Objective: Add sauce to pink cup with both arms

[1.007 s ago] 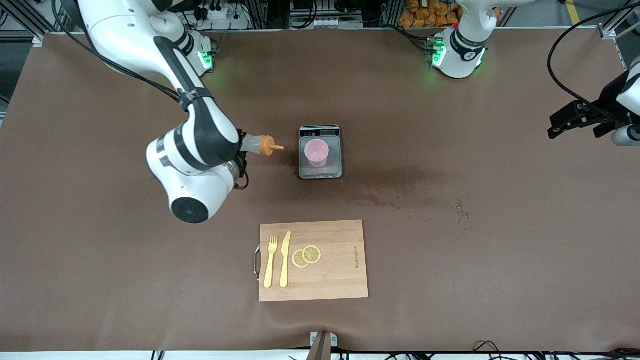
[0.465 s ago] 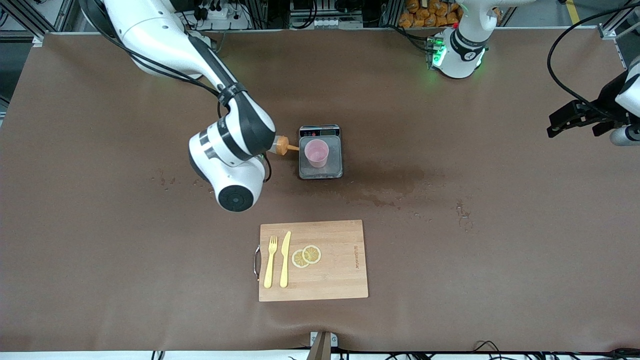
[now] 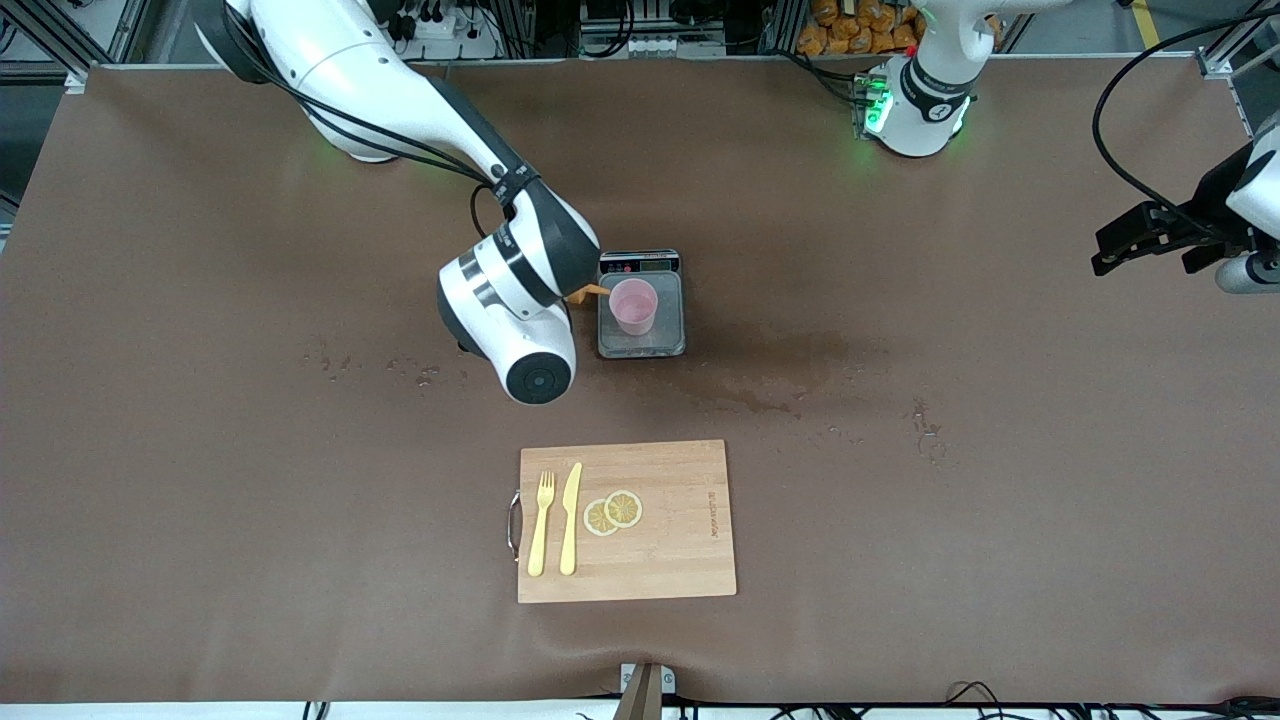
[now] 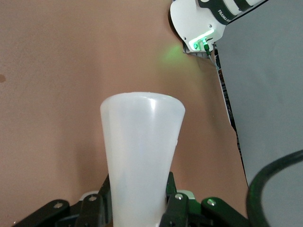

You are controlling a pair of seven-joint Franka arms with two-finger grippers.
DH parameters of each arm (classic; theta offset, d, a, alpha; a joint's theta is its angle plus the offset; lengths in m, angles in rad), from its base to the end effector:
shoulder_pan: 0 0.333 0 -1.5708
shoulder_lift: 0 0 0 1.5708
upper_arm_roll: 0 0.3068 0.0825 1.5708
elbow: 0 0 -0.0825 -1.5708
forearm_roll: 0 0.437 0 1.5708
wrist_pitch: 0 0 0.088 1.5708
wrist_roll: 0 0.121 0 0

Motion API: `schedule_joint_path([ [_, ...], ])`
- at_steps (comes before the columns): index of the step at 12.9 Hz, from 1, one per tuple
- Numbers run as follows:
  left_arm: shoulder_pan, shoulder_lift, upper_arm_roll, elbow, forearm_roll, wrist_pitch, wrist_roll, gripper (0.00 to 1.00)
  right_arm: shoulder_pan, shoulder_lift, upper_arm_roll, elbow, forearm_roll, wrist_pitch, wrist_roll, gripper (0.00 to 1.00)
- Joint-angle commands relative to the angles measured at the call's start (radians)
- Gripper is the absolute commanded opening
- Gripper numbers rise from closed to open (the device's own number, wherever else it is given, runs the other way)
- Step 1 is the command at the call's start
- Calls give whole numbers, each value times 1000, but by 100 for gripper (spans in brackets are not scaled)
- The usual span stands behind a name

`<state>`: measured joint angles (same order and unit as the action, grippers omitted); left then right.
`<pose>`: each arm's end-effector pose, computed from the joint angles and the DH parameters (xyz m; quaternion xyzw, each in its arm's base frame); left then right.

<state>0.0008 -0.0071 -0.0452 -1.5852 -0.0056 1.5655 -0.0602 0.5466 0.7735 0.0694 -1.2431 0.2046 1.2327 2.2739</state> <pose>0.6038 -0.0276 0.5976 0.9999 0.0079 -0.0064 0.0023 0.5450 0.4107 0.2381 0.6156 -0.6795 -0.1744 0.3592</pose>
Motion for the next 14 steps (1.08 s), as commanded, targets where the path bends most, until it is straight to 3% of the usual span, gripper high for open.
schedule_joint_path([
  [1,-2,-1,2,4,-19,-13,3,100,32,1,-8,8,-27,-18,36,44],
  [4,-4,4,2,4,-19,-12,3,100,47,16,-7,8,-62,-22,61,43],
  [7,-4,9,2,4,-19,-12,3,100,46,17,-7,11,-62,-29,62,28],
  [11,-5,9,2,4,-19,-12,3,100,30,15,-5,11,-57,-29,53,28],
  [14,-5,10,2,4,-19,-12,3,100,-19,-14,0,13,-30,-45,-86,29],
])
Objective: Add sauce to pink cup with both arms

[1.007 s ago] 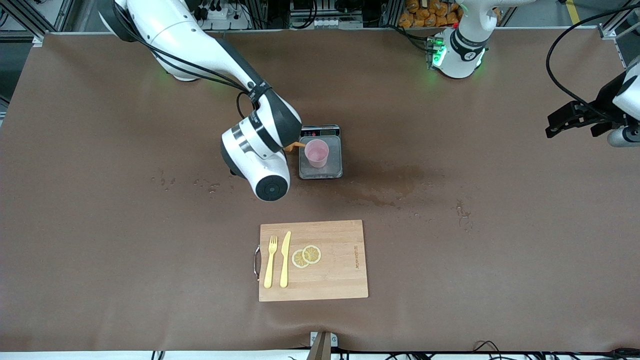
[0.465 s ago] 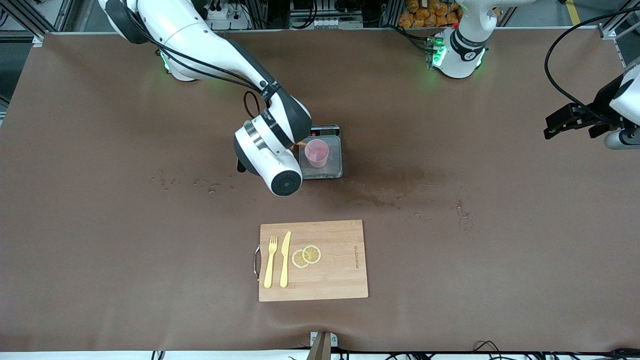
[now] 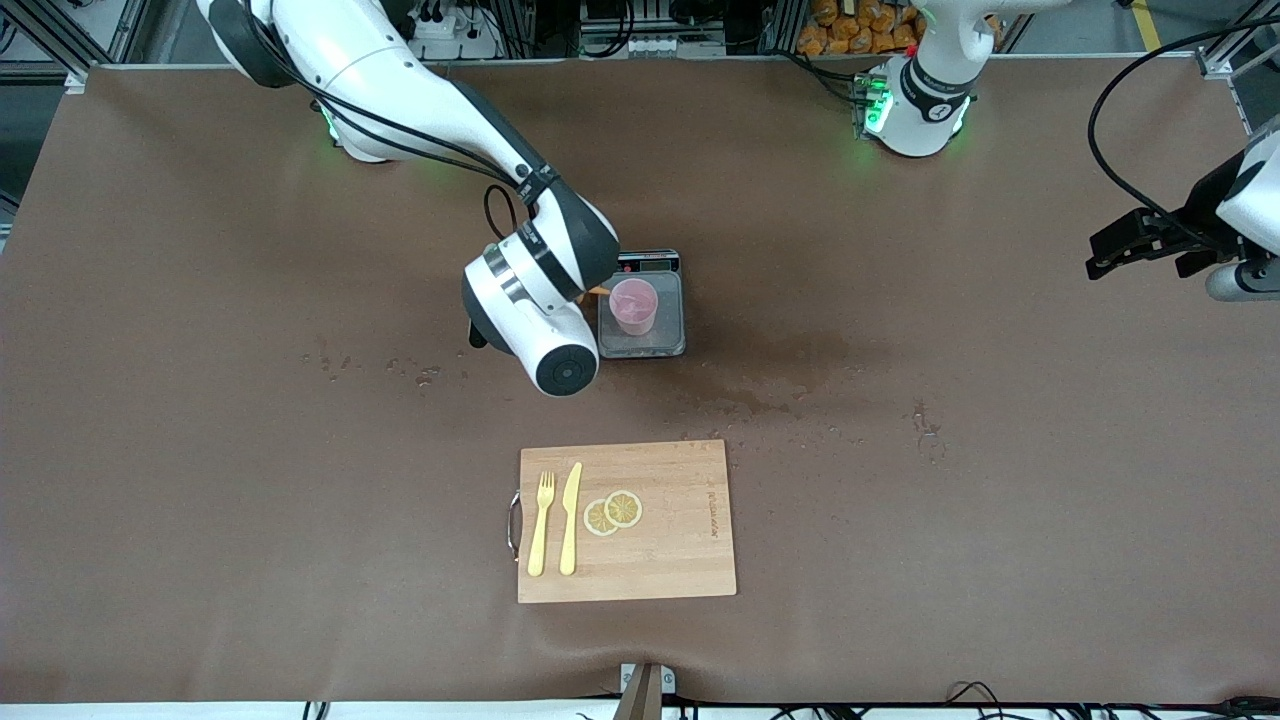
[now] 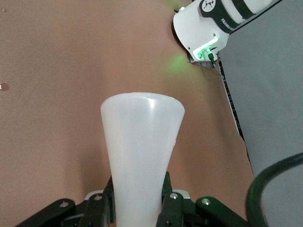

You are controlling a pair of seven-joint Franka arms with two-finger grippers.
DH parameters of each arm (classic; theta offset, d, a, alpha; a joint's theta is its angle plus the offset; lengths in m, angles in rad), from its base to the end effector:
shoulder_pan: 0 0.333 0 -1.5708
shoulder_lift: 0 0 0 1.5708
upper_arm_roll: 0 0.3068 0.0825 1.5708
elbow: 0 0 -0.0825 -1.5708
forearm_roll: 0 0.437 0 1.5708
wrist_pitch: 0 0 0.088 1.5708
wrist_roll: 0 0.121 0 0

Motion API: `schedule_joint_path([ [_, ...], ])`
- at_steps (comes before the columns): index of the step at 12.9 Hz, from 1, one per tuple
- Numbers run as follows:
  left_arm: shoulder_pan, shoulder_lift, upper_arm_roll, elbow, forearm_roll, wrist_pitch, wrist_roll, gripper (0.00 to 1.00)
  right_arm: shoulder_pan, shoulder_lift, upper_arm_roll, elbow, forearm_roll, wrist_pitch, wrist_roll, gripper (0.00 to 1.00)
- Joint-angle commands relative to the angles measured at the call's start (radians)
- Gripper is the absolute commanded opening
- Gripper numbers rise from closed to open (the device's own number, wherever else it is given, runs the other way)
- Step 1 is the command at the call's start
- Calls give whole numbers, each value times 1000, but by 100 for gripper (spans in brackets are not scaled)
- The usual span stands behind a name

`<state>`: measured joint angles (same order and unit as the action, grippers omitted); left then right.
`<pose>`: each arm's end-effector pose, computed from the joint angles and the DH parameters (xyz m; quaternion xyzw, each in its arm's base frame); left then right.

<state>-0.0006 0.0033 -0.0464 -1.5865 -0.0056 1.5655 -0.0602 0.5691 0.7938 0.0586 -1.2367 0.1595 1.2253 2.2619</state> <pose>0.6063 -0.0292 0.5906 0.9999 0.0066 -0.0123 0.0022 0.5412 0.4118 0.2253 0.6233 -0.6705 -0.1502 0.3734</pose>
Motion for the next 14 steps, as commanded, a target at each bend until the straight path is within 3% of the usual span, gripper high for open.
schedule_joint_path([
  [1,-6,0,3,5,-19,-12,3,100,-61,-44,10,6,28,-59,-111,29],
  [5,-7,0,3,6,-19,-12,3,100,-139,-73,15,9,32,-133,-260,32],
  [8,-7,-2,3,6,-19,-12,3,100,-260,-140,12,-3,110,-193,-479,32],
  [14,-7,0,-3,8,-17,-12,0,100,-428,-156,13,5,158,-282,-750,33],
])
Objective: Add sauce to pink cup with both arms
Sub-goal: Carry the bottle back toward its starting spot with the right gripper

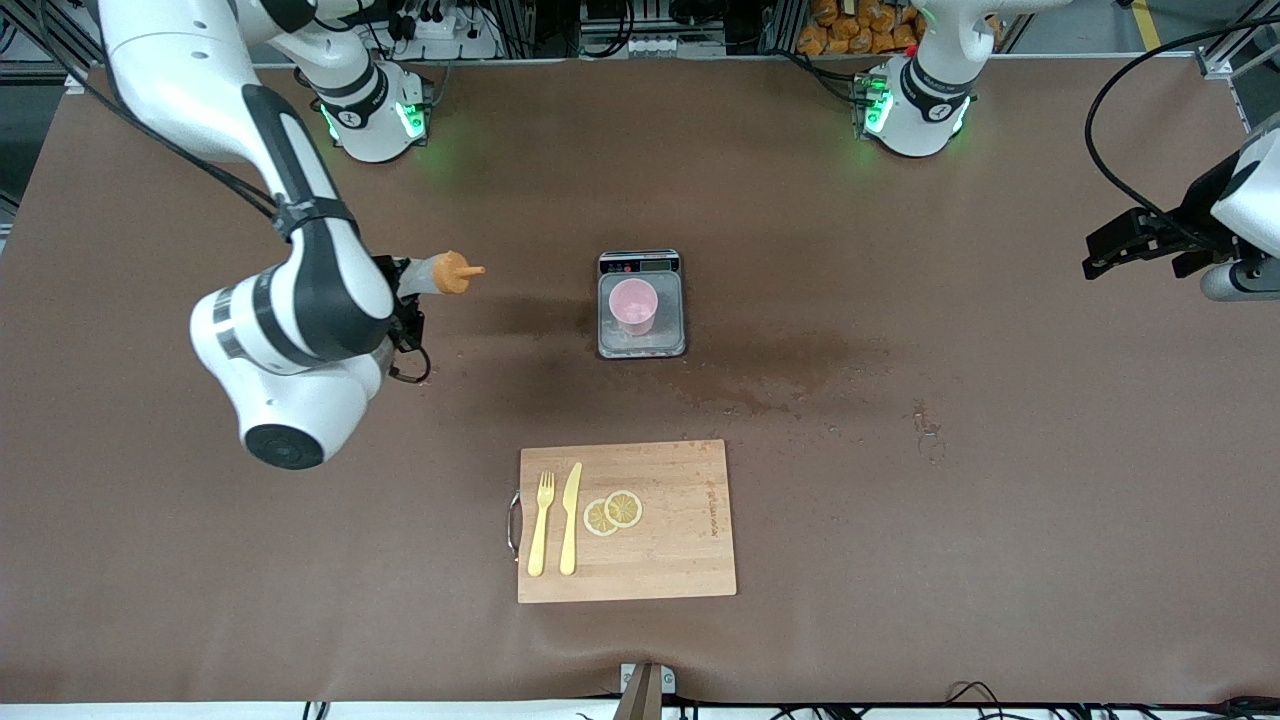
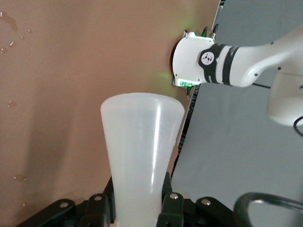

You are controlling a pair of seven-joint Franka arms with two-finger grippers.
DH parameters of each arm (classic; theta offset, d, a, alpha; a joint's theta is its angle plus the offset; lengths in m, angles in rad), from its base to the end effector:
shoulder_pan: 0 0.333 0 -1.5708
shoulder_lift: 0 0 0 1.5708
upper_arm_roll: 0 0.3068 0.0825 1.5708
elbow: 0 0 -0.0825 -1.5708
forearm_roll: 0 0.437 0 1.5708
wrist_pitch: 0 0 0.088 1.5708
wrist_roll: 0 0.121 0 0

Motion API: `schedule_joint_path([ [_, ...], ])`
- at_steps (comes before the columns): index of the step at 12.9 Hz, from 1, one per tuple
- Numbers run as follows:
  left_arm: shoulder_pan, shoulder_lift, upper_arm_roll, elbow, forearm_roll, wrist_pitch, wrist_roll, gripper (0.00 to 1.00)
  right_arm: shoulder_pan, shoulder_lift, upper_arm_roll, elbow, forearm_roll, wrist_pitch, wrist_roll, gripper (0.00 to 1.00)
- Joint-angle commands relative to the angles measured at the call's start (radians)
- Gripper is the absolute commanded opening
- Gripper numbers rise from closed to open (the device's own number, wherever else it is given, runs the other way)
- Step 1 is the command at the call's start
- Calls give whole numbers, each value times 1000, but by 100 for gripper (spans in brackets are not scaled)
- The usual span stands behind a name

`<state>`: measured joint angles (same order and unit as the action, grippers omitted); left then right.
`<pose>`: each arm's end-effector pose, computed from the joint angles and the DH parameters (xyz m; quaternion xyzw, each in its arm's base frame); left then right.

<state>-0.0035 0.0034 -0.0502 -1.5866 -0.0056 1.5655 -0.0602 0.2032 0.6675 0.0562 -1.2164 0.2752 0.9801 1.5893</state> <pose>0.6061 -0.0332 0.5905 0.9999 0.0033 -0.0124 0.0022 0.6270 0.2004 0.3300 0.7126 -0.5318 -0.3824 0.2512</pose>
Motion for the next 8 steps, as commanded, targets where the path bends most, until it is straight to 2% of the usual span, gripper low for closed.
schedule_joint_path([
  [1,-4,0,0,8,-17,-10,0,100,-102,-39,14,-18,70,-44,-122,33],
  [8,0,-2,-8,7,-19,-12,0,100,-270,-31,14,-21,75,-77,-454,37],
])
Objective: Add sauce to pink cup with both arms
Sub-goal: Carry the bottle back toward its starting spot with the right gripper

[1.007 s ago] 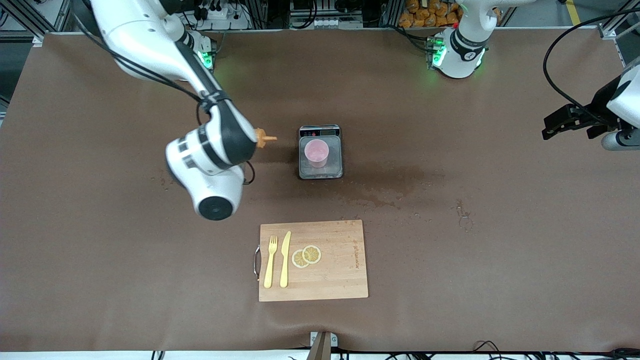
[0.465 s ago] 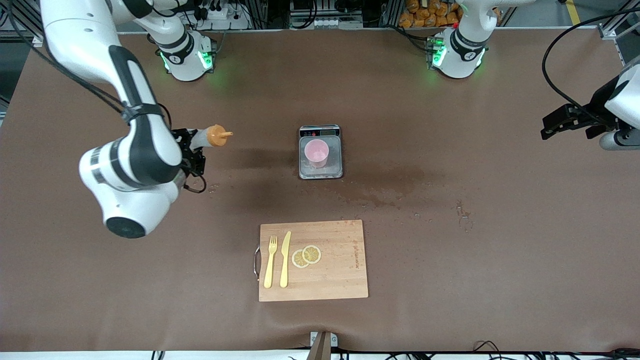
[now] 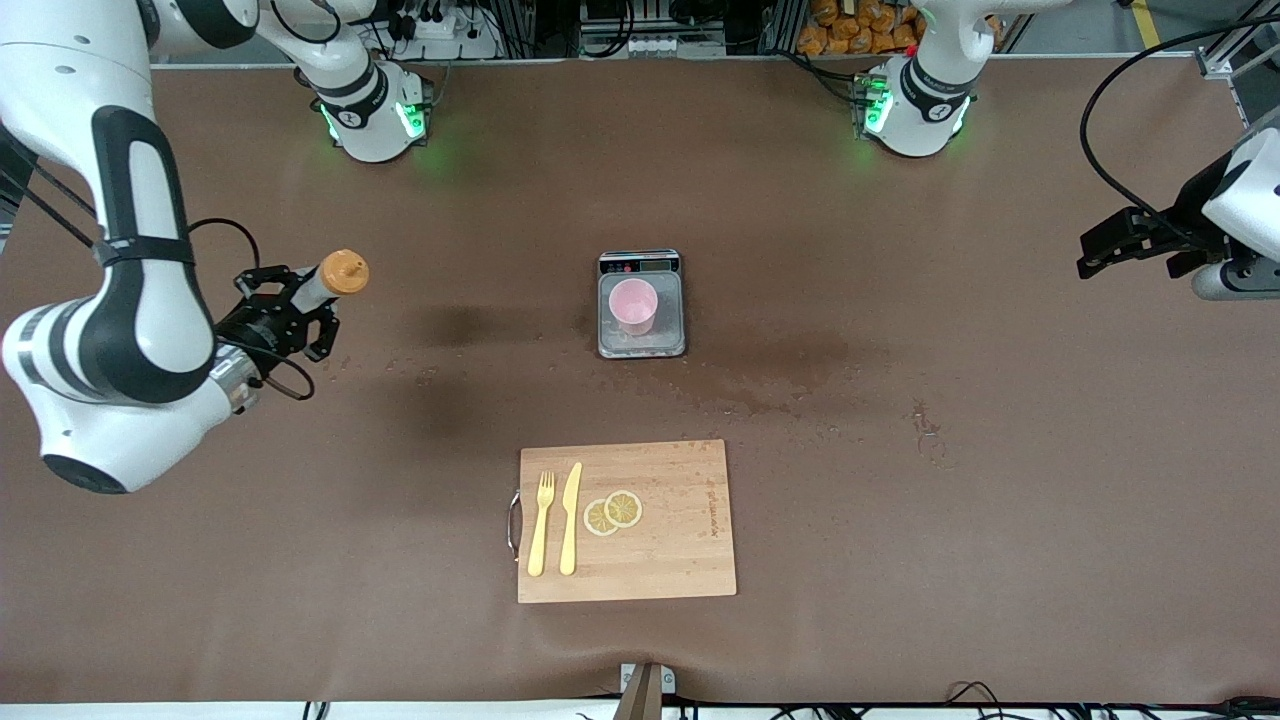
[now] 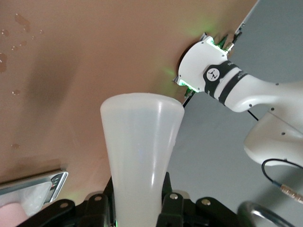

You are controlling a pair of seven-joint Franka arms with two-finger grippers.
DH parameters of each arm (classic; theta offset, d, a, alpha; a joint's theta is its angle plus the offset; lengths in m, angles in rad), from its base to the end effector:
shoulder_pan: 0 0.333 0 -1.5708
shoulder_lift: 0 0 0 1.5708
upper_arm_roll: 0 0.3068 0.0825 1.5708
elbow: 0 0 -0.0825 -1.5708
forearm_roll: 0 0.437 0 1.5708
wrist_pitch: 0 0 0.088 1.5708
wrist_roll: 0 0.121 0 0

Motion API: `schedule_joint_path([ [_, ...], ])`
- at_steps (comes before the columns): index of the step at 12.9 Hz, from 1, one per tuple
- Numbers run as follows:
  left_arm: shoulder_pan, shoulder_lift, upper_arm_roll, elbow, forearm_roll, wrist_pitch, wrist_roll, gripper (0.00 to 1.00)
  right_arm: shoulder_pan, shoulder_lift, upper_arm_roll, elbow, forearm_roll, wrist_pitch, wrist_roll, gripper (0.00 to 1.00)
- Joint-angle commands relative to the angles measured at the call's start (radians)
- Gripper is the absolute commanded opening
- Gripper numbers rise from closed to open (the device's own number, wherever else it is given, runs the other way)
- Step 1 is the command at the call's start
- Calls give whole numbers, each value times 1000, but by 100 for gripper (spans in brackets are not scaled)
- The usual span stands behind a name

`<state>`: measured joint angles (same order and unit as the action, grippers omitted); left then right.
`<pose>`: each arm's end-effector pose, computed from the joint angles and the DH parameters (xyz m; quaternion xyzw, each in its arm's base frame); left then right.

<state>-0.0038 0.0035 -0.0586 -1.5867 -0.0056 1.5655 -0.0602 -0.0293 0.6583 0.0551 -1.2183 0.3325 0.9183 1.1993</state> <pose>0.6059 -0.0385 0.5904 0.9999 -0.0011 -0.0125 0.0021 0.6478 0.0579 0.3407 0.7440 -0.4571 -0.4741 0.1128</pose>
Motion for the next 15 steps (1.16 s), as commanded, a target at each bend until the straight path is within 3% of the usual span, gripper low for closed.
schedule_joint_path([
  [1,1,-2,-1,7,-19,-10,0,100,-58,-22,12,-20,17,-16,-120,37],
  [9,1,-3,-1,8,-19,-10,0,100,-208,63,11,-21,13,1,-551,39],
  [15,1,-5,0,8,-19,-10,0,100,-316,203,11,-21,14,49,-850,40],
])
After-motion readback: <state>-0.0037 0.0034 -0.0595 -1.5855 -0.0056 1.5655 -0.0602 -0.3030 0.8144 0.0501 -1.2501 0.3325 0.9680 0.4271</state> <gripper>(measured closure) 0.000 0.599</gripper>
